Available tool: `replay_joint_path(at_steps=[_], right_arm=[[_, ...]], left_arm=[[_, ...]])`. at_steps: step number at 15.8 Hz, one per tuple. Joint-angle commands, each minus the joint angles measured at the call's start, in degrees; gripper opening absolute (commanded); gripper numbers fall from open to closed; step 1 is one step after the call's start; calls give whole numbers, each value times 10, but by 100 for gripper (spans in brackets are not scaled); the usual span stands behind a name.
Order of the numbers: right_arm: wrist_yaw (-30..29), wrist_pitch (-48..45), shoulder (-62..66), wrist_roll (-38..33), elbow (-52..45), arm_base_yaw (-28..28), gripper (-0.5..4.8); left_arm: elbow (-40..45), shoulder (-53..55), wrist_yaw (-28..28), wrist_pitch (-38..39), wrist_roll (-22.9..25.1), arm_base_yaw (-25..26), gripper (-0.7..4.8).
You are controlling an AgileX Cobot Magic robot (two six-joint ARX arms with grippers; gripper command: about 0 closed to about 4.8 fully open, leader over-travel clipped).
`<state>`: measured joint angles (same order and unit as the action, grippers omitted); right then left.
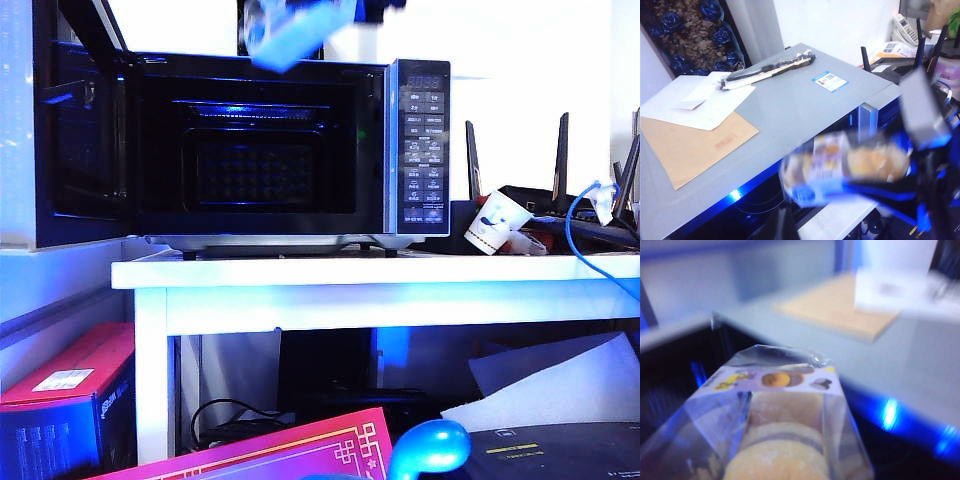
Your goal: Open the microwave door, place the box of snacks from the top of the microwave inside, then close the microwave door.
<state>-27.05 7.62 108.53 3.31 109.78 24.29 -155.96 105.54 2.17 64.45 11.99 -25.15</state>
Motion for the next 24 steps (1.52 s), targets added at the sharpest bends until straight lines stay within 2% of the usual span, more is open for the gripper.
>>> replay_joint_path(at_steps=[1, 4, 8, 12, 15, 16, 20, 24], right_arm=[[1, -69, -5, 2, -50, 5, 242], [4, -166, 23, -3, -110, 11, 242], [100, -279, 93, -18, -113, 27, 242], [122, -382, 146, -23, -112, 40, 242], [245, -448, 190, -22, -111, 65, 242], [257, -467, 200, -22, -111, 66, 242], [261, -455, 266, -22, -33, 70, 242], [261, -387, 372, -22, 144, 70, 242]], left_arm=[[-2, -3, 0, -6, 0, -1, -6], [-2, -3, 0, -1, 0, -1, -6], [-2, -3, 0, 10, -2, -1, -6], [-2, -3, 0, 6, -2, -1, -7], [-2, -3, 0, 5, -2, -1, -7], [-2, -3, 0, 5, -2, -1, -7], [-2, -3, 0, -6, -2, -1, -7], [-2, -3, 0, -7, -2, -1, -6]])
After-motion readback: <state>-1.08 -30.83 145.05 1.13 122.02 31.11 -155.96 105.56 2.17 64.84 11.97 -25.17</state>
